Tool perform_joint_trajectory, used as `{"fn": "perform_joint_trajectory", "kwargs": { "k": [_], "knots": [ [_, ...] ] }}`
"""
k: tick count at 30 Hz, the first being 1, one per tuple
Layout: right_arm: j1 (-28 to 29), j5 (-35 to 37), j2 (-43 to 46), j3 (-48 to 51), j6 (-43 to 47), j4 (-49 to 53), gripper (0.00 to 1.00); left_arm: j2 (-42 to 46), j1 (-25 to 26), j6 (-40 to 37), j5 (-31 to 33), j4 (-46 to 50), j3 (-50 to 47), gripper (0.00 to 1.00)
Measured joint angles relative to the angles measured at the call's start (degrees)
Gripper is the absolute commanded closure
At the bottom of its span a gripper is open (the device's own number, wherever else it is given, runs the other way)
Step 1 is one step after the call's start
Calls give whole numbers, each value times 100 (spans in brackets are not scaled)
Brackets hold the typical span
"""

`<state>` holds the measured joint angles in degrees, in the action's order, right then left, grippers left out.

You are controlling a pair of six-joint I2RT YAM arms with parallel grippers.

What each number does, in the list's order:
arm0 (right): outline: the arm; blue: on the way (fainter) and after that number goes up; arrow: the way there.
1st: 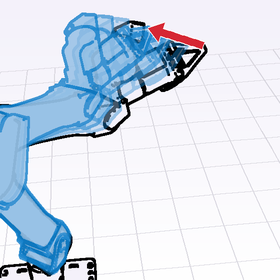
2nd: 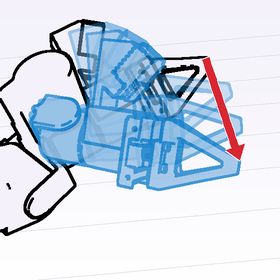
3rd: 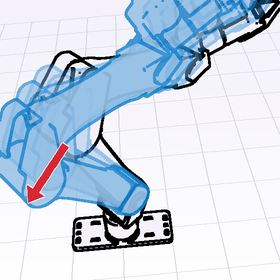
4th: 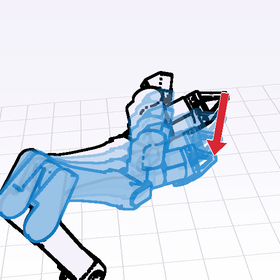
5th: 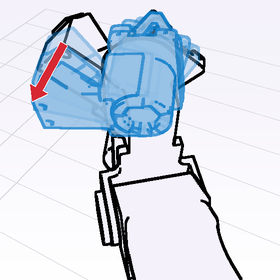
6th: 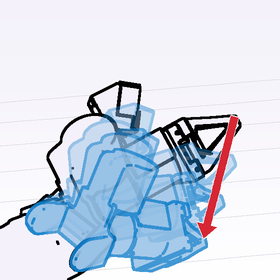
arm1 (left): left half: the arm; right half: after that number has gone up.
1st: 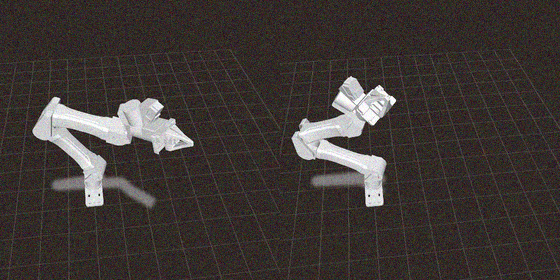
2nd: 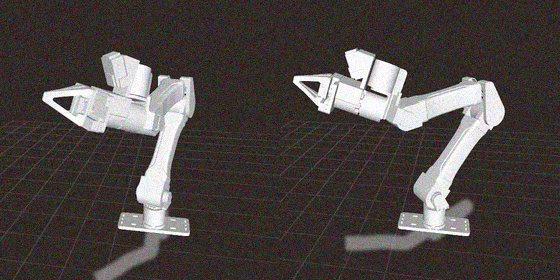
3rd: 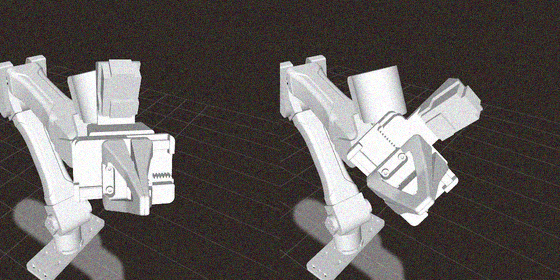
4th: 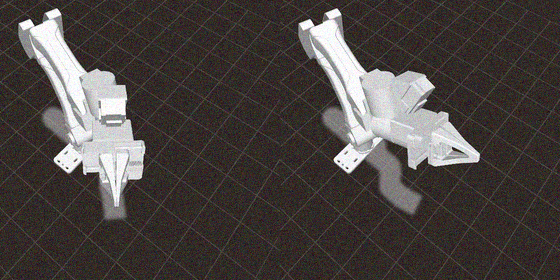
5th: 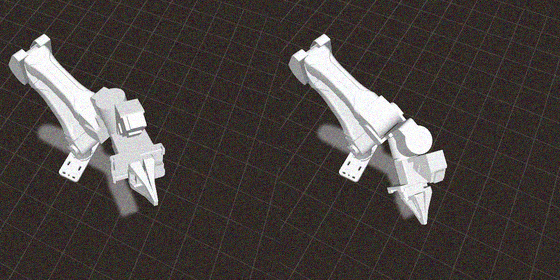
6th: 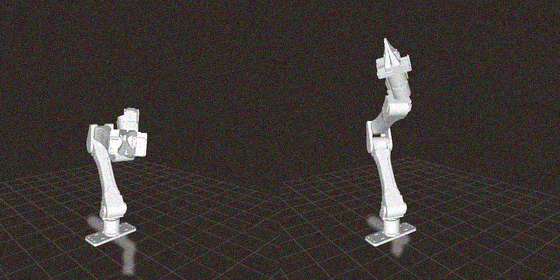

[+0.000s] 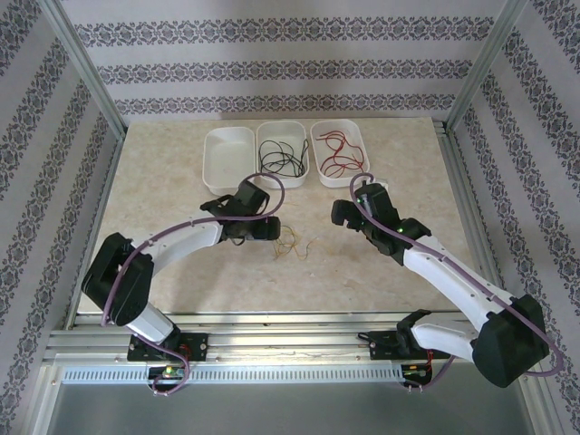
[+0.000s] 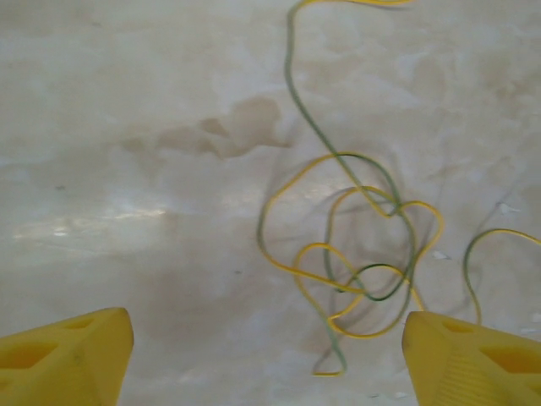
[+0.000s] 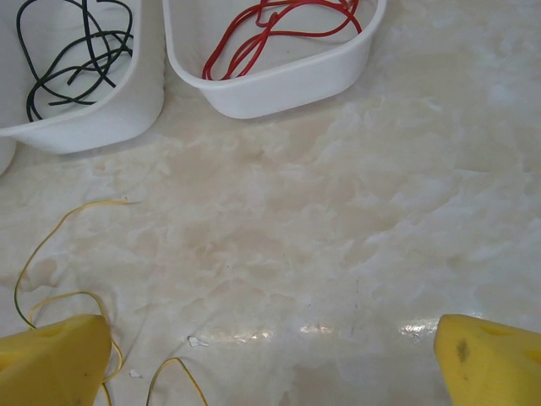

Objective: Untangle the cables

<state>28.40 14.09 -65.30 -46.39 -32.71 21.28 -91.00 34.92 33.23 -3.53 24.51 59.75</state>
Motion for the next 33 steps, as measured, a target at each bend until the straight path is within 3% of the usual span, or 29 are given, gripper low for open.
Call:
{"fn": "perform_joint_trajectory", "kwargs": {
  "k": [6,20,28,30,33],
  "knots": [
    [0,-2,-2,0,-42,-7,2,-409,81,195,-229,-205,103,45],
    [76,-4,-85,0,-57,-50,2,-1060,103,39,-201,-358,927,59],
    [138,-9,-87,0,-61,-50,2,-1600,103,50,-48,-348,1014,54],
    [140,-17,-87,0,-61,-52,2,-1602,103,52,-48,-354,1014,62],
    [140,-20,-87,0,-61,-76,2,-1633,103,70,-70,-378,1047,85]
  ]
}}
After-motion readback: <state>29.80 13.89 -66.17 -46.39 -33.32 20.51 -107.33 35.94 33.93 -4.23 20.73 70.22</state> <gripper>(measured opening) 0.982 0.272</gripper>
